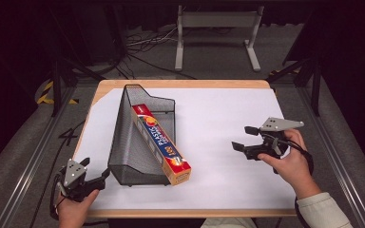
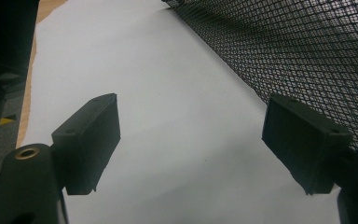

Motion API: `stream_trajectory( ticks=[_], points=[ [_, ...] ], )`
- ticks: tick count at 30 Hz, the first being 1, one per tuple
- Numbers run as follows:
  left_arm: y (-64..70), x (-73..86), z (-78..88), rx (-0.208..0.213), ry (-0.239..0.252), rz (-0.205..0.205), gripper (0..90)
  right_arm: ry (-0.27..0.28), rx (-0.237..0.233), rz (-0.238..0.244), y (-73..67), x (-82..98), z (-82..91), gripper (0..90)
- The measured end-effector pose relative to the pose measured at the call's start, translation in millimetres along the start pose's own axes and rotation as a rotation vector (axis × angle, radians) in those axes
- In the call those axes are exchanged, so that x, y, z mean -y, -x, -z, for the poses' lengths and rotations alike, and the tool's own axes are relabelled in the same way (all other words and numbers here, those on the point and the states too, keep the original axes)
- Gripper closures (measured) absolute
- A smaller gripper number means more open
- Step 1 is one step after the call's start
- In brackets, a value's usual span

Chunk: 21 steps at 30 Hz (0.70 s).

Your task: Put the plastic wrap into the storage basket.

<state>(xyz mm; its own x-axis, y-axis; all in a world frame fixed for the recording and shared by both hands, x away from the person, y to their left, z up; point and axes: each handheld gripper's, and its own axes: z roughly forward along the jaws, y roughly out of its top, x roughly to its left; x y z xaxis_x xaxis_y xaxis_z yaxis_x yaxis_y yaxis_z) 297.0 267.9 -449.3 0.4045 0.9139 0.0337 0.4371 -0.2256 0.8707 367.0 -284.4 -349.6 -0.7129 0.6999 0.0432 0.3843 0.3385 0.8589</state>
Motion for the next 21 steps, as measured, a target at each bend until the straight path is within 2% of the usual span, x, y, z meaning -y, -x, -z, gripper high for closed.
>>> stream_trajectory(
  ticks=[16, 21],
  points=[
    [0.1, -0.2, -0.4, 0.004, -0.001, -0.001, 19.7, 0.025, 0.033, -0.034, 10.2, 60.1, -10.0, 21.1],
    [0.2, -0.6, -0.1, 0.012, -0.003, -0.005, 19.6, 0.003, 0.039, -0.087, 18.3, 81.2, -13.5, 21.2]
  ],
)
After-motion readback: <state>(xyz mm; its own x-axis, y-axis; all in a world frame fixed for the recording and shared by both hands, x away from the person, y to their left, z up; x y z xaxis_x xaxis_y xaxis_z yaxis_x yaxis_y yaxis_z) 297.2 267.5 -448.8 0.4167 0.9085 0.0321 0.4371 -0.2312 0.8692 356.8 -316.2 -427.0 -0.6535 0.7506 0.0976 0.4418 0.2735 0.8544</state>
